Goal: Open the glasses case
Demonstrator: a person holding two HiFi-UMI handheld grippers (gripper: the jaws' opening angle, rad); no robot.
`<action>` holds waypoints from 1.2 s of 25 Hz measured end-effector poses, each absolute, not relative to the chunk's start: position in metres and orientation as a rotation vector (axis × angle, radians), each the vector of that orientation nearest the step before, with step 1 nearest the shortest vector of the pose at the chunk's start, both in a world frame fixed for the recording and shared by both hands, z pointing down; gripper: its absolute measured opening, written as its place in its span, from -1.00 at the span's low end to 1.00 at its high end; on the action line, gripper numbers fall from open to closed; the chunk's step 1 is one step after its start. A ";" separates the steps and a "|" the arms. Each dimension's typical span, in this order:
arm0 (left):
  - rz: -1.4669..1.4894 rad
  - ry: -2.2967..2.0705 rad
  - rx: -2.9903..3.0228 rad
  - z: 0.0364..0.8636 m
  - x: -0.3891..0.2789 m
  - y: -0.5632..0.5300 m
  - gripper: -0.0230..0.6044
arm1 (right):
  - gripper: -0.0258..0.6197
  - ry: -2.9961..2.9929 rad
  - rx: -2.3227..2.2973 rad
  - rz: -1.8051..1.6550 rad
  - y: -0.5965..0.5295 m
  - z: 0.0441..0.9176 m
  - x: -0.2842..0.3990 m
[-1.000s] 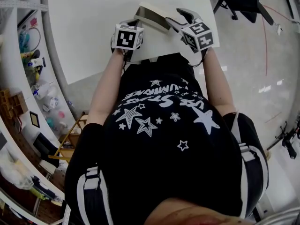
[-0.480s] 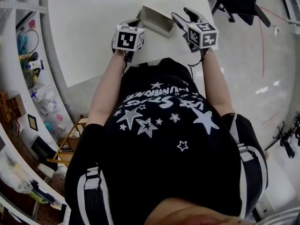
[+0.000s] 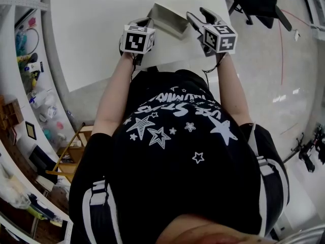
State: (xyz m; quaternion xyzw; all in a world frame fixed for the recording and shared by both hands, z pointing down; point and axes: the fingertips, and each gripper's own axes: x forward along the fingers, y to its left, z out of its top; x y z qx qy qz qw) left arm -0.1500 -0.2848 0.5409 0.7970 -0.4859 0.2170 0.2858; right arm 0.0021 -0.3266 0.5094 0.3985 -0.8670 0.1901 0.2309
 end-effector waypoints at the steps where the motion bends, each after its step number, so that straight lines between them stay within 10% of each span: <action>1: 0.569 -1.316 2.130 0.538 -0.152 -0.285 -0.89 | -0.10 -2.389 1.096 0.523 -0.326 0.508 0.003; 30: 0.259 -1.614 2.139 0.437 -0.041 -0.143 -0.89 | -0.75 -2.598 1.047 0.488 -0.199 0.456 0.127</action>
